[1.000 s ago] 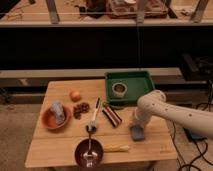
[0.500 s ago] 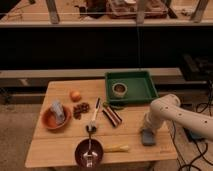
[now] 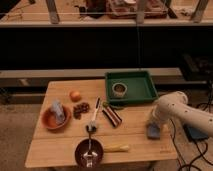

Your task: Wipe table surface with sponge

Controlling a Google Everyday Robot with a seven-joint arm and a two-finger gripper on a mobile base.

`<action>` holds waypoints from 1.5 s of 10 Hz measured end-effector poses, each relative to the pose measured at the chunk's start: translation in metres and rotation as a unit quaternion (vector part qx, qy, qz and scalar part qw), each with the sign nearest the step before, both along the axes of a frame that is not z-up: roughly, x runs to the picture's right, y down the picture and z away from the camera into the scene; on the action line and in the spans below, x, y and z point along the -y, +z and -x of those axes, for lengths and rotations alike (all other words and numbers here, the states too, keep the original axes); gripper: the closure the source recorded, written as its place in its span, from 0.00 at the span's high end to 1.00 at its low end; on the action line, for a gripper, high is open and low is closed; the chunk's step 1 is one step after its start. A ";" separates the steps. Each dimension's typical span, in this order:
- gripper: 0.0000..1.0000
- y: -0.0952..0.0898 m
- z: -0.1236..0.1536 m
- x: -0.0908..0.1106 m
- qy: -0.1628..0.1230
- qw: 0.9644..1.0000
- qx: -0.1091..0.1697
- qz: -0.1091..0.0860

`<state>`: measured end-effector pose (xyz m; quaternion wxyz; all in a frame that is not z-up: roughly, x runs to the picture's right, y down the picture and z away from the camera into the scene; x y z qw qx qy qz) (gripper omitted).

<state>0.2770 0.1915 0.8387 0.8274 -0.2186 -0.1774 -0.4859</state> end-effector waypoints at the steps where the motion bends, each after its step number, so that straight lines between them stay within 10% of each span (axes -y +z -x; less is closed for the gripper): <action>1: 0.00 0.010 0.003 0.010 0.001 1.000 0.000 -0.005; 9: 0.00 0.010 0.108 0.000 -0.082 0.993 0.087 0.007; 15: 0.00 -0.035 0.073 -0.036 -0.076 0.994 0.080 0.022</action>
